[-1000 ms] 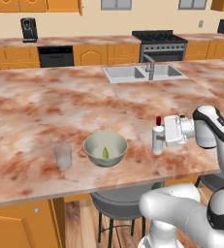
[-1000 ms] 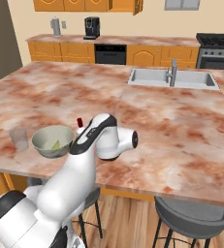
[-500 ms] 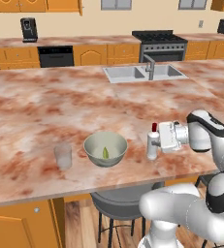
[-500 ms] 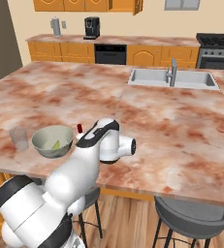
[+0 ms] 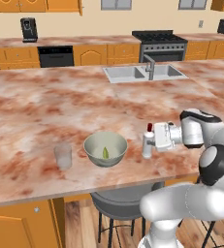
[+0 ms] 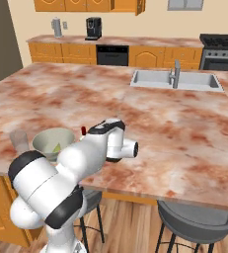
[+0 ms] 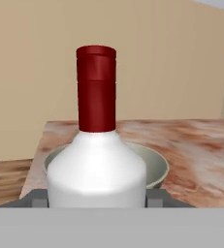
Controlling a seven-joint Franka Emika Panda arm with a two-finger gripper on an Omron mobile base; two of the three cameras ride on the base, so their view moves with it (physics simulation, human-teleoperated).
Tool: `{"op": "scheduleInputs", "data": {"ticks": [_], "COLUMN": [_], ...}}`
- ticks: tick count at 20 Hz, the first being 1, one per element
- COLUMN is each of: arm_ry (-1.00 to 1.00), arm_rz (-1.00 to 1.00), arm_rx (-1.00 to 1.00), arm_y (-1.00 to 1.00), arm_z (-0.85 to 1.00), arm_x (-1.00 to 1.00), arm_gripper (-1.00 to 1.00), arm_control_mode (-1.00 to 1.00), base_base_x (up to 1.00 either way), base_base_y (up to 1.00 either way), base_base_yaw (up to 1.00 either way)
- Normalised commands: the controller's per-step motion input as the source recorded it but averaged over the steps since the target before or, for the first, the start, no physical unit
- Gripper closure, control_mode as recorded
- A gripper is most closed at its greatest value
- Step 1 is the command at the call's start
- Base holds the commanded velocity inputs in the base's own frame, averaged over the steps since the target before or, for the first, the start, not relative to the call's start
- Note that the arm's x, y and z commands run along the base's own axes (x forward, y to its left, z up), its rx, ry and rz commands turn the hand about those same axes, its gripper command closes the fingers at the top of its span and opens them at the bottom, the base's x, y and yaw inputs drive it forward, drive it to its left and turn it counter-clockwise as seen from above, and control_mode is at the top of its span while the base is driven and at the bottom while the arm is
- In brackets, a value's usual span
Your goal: There is a bowl on the dining counter. Grab a lemon wedge from the fridge and place it in the bowl. Then get the liquor bottle and glass cup from the cabinet and place them next to the bowl.
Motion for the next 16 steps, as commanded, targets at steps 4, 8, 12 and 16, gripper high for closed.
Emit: {"op": "scheduleInputs", "data": {"ticks": [4,8,12,16], "arm_ry": [0.00,0.00,0.00,-0.01], "arm_rz": [0.01,0.01,0.00,0.00], "arm_rx": [0.00,0.00,0.00,0.00], "arm_y": [0.00,0.00,0.02,0.04], "arm_z": [-0.16,-0.18,-0.15,-0.15], "arm_x": [0.23,0.21,0.15,0.11], "arm_gripper": [1.00,1.00,1.00,1.00], "arm_control_mode": [-1.00,-1.00,-1.00,-1.00], "base_base_x": [0.00,0.00,0.00,0.00], "base_base_y": [0.00,0.00,0.00,0.00], "base_base_yaw": [0.00,0.00,0.00,0.00]}}
